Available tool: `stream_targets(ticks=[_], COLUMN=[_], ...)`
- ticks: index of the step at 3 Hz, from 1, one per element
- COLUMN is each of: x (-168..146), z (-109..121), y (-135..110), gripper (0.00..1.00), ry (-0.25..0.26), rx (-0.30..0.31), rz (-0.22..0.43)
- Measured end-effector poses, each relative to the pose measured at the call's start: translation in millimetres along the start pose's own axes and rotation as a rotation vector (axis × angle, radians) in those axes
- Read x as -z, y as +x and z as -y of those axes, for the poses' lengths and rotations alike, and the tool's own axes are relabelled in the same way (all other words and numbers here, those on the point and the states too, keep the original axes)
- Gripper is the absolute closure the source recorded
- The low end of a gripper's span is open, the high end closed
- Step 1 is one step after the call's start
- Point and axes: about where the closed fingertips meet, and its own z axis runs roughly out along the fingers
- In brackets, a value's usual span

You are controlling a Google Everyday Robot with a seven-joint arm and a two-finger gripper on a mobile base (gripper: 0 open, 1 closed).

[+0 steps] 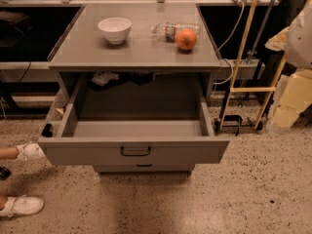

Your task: Close top drawer

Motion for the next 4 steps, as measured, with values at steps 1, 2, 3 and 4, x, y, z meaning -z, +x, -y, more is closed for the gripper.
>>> stream_targets(ticks=[1,2,3,4], x=[0.0,-11.4,-48.2,-121.8], z=[0.0,-7.7,-35.6,-72.3], y=[0.0,-1.0,-5.2,-0.1], gripper=[0.0,0.0,0.0,0.0], ry=[0.0,-0.009,-0.042,-0.104], rx=[0.0,0.033,0.115,0.138], rz=[0.0,-0.017,0.017,0.093])
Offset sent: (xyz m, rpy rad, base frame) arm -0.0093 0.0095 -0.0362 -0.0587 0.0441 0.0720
